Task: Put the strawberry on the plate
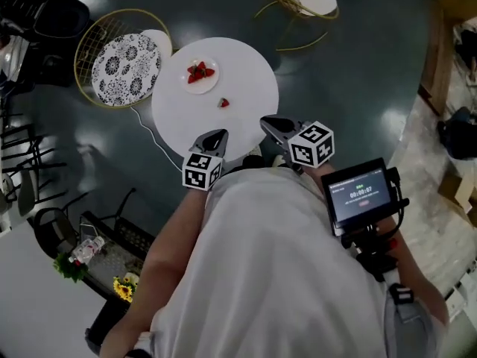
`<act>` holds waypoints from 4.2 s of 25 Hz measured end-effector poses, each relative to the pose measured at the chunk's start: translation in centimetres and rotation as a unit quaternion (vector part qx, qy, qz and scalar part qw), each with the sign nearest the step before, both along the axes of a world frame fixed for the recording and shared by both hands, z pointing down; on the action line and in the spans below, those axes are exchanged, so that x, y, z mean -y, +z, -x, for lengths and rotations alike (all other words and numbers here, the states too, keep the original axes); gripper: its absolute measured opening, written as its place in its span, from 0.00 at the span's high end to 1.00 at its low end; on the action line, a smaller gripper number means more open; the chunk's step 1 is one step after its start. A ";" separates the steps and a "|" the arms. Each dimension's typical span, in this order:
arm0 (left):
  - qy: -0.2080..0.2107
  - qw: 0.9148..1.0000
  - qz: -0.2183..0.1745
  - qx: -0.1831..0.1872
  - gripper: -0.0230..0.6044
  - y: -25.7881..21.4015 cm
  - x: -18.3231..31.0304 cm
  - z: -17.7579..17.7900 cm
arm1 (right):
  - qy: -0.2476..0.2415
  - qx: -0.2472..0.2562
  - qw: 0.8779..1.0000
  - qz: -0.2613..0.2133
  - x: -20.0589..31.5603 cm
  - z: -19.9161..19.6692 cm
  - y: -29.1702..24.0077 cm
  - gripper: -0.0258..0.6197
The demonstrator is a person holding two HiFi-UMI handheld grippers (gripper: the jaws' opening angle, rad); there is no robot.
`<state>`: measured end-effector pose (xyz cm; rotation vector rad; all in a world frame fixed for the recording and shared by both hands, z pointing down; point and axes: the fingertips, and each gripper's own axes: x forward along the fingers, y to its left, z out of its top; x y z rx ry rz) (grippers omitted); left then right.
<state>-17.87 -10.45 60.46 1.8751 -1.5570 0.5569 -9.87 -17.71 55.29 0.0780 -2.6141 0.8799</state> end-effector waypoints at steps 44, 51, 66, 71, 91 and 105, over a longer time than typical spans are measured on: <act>0.087 0.985 0.123 0.079 0.83 7.6 7.8 4.2 | 0.080 -0.045 0.993 0.077 3.6 1.1 4.0 0.95; 0.104 0.980 0.141 0.089 0.75 9.4 6.6 4.1 | 0.099 -0.048 0.991 0.078 1.9 0.2 4.3 0.95; 0.144 0.970 0.157 0.113 0.74 11.4 7.3 3.6 | 0.142 -0.052 0.985 0.082 1.7 -2.1 5.2 0.95; 0.152 0.967 0.166 0.120 0.74 12.1 7.3 3.8 | 0.145 -0.056 0.984 0.083 1.6 -2.7 5.5 0.95; 0.109 0.981 0.134 0.091 0.79 9.9 7.6 4.7 | 0.106 -0.062 0.989 0.077 1.8 -0.8 4.7 0.95; 0.039 0.989 0.108 0.091 0.79 9.3 9.0 10.2 | 0.065 -0.071 0.993 0.073 2.5 1.9 5.3 0.95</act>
